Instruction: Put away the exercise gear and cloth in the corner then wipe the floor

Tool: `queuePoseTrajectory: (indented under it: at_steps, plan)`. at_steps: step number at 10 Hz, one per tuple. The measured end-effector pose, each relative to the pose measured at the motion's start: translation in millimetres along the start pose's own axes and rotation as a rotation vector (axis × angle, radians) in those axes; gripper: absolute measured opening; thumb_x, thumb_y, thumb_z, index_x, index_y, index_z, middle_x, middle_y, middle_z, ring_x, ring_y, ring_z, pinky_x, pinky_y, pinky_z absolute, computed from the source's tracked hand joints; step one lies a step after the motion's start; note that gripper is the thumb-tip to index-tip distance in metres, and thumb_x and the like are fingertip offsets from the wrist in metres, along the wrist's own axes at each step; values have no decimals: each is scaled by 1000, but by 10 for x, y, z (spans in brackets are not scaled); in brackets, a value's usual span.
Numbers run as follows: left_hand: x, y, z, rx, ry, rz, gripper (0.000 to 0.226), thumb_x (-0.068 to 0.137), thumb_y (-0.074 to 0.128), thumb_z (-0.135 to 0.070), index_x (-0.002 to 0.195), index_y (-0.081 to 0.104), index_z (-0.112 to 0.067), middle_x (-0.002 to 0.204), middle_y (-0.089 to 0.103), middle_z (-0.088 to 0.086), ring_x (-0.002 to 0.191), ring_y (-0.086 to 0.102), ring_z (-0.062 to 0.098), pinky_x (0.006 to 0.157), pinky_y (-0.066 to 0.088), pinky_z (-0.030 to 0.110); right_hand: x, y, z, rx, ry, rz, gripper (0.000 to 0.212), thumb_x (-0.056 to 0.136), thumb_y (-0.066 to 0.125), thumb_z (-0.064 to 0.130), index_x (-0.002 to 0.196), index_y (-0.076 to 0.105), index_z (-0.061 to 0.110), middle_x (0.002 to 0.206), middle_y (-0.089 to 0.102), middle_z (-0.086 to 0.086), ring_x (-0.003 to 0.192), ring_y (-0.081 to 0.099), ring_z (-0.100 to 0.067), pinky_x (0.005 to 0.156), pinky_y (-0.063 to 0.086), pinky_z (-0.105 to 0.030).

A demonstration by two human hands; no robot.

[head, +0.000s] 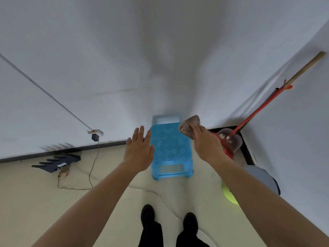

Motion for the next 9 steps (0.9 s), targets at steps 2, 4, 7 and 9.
queuePoseTrajectory:
  at_steps: [2, 4, 7, 9]
  plan:
    - [771, 1203, 189, -61, -4, 198, 61, 105, 25, -38, 158, 4, -17, 166, -5, 10, 153, -5, 27, 122, 15, 47, 614, 1087, -89, 36, 38, 38, 56, 97, 47, 12, 150, 31, 20, 137, 54, -9, 101, 61, -35, 79, 48, -44]
    - [1244, 2509, 285, -94, 16, 321, 59, 105, 27, -35, 157, 7, -16, 166, -3, 11, 152, 0, 29, 120, 18, 50, 1011, 2512, -256, 119, 186, 56, 50, 104, 40, 27, 152, 32, 20, 140, 51, -14, 104, 60, -41, 77, 47, -45]
    - [1251, 3405, 516, 3, 99, 492, 73, 97, 40, -21, 158, -2, -23, 164, -18, 3, 152, -10, 24, 120, 19, 48, 749, 3711, -533, -119, 216, 467, 78, 96, 28, 69, 159, -2, 32, 166, -13, -11, 152, -4, -39, 120, 1, -58]
    - [1437, 2984, 595, 110, 111, 482, 64, 97, 37, -24, 156, 14, -19, 164, 14, 8, 149, 17, 25, 119, 8, 57, 956, 3190, -500, -132, 218, 415, 65, 102, 34, 48, 159, 13, 25, 165, 6, -17, 151, 7, -38, 122, 7, -54]
Point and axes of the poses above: each hand's wrist, its own x-axis towards the middle knuckle, its own y-axis out of the palm, z = x × y, the point moved 4 cm from there along x, towards the middle knuckle
